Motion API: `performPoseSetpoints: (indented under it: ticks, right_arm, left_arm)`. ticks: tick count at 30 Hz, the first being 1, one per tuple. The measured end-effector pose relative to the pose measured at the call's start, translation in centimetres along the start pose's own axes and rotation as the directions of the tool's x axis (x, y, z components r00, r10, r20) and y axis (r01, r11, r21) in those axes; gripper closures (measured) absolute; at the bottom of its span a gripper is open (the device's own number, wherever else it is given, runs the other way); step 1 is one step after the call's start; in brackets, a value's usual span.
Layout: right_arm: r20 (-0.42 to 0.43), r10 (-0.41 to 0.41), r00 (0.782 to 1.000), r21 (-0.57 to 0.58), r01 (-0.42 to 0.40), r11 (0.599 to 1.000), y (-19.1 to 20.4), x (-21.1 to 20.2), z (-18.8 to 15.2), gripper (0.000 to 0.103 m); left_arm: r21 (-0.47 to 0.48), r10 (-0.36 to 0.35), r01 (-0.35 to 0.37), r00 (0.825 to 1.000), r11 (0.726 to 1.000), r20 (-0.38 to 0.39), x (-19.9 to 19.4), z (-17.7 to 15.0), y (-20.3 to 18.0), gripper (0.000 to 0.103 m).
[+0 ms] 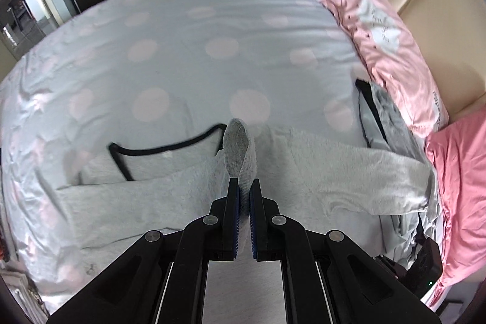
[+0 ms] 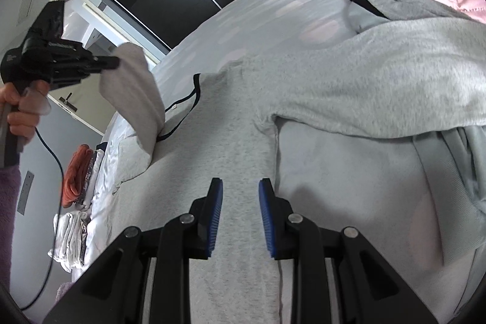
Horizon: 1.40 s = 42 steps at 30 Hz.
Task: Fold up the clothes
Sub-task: 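Grasp and lift the grey sleeve cuff with the left gripper, then lay the held sleeve across the sweatshirt body and open the left gripper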
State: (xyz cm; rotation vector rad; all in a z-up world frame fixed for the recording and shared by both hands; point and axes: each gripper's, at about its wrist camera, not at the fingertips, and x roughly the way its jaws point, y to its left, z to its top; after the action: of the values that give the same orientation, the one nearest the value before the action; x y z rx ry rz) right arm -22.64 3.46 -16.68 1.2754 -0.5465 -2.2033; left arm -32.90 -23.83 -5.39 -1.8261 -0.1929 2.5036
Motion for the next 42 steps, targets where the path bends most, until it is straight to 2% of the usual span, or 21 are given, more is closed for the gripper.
performPoseSetpoints:
  ticks: [8,12,15,23,27,29,33,34,36,38,42]
  right_arm:
    - [-0.013,0.009,1.0,0.019,-0.009,1.0,-0.4,0.8,0.2,0.079]
    - [-0.017,0.012,1.0,0.025,-0.011,1.0,-0.6,1.0,0.2,0.079]
    - [-0.02,0.014,1.0,0.03,-0.013,0.999,-0.7,1.2,0.1,0.079]
    - [-0.005,0.016,1.0,0.04,-0.016,0.999,-0.4,0.6,0.1,0.079]
    - [0.012,-0.018,1.0,0.056,0.017,0.998,-0.8,0.2,0.2,0.079]
    - [0.017,-0.021,1.0,0.075,0.02,0.997,-1.2,0.2,0.3,0.079]
    - [-0.004,0.0,1.0,0.123,0.0,0.992,-2.3,1.0,0.3,0.079]
    - [-0.008,0.001,1.0,0.128,0.001,0.992,-2.4,1.2,0.4,0.079]
    - [-0.007,-0.003,1.0,0.128,0.003,0.992,-2.5,1.4,0.6,0.079]
    - [-0.009,-0.008,1.0,0.129,0.009,0.992,-2.6,1.6,0.7,0.079]
    - [-0.007,-0.021,1.0,0.145,0.022,0.989,-2.9,1.5,0.8,0.079]
  left_arm:
    - [0.036,-0.037,0.041,0.995,0.999,-0.096,5.6,0.2,-2.7,0.091]
    - [0.041,-0.088,0.093,0.99,0.995,-0.114,5.7,-0.1,-3.3,0.068]
    - [0.057,-0.09,0.097,0.99,0.994,-0.113,5.2,-0.3,-3.6,0.067]
    - [0.168,-0.016,0.035,0.994,0.985,-0.112,5.8,-2.7,-3.7,0.067]
    - [0.141,0.003,0.013,0.994,0.99,-0.109,8.7,-3.6,-3.9,0.067]
    - [0.093,0.003,0.008,0.993,0.996,-0.118,10.7,-4.0,-3.5,0.067]
    - [0.006,-0.065,0.067,0.983,0.998,-0.169,13.7,-5.2,-3.2,0.068]
    - [0.006,-0.057,0.059,0.984,0.998,-0.167,14.1,-5.4,-3.4,0.068]
    - [0.008,-0.044,0.046,0.987,0.999,-0.157,14.2,-5.6,-3.8,0.068]
    - [-0.013,-0.063,0.062,0.986,0.998,-0.155,13.8,-5.5,-3.6,0.068]
    - [-0.044,-0.101,0.098,0.991,0.994,-0.09,10.4,-6.7,-2.9,0.067]
